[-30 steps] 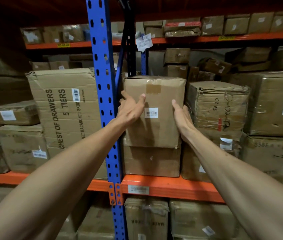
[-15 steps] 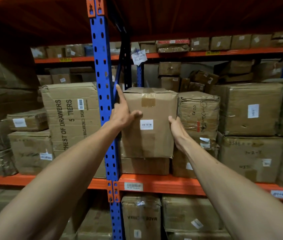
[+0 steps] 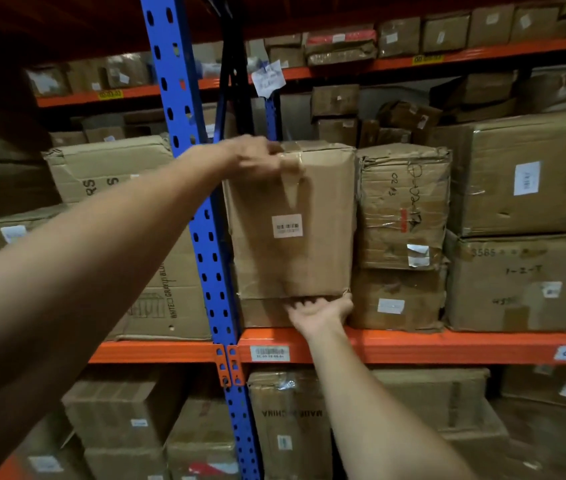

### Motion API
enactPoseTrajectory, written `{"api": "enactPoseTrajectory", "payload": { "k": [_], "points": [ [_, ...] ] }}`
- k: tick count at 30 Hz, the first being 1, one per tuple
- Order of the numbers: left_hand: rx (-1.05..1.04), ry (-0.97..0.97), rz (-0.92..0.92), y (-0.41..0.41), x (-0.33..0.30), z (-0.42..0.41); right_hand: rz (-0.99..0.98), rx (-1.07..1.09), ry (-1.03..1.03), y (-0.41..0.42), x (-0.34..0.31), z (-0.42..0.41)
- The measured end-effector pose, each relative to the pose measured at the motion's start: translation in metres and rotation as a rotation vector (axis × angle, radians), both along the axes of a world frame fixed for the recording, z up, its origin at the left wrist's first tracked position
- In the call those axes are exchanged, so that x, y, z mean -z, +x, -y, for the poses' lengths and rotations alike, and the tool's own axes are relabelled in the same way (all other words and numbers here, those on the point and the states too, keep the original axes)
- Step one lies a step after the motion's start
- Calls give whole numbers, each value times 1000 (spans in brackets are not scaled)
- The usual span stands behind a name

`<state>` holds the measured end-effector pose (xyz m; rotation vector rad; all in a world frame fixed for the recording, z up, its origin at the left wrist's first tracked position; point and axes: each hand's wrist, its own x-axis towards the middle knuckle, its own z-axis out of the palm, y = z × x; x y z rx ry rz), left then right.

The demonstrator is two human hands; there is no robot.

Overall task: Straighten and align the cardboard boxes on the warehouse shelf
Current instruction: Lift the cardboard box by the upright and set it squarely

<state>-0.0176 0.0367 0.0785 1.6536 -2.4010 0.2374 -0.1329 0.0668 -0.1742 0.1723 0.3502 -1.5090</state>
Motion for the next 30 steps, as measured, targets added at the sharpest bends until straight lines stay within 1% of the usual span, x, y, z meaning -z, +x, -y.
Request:
{"api": "enactPoseTrajectory", "payload": {
  "k": [2,4,5,8,11,13,18,20,23,25,27,30],
  "points": [
    [-16,30,-30,-7,-5,2,98,53,-44,9,-1,12],
    [6,6,-19,-9,-4,6,126,110,-82,10,-1,23],
    [29,-22,-11,-7,-3,8,115,125,-100,9,-1,26],
    [104,-80,18,-1,-2,10,-2,153,-139,3,-7,32],
    [136,-127,-57,2,-4,12,-84,154,-147,-8,-22,38],
    [156,-127,-179,18,-5,12,-158,162,-160,-18,-37,43],
    [276,-107,-603,49,18,13,-370,277,-167,-49,-74,42],
    [295,-118,-768,51,32,18,-503,293,-183,-63,-95,35],
    [267,-103,-1047,53,58,27,-739,323,-211,-85,-133,26],
    [258,-96,-1213,52,80,29,-875,333,-196,-91,-155,22],
    [214,-112,-1332,48,103,26,-988,334,-174,-90,-170,17],
    [145,-59,-1441,44,143,24,-1050,332,-128,-92,-166,24]
  ]
}}
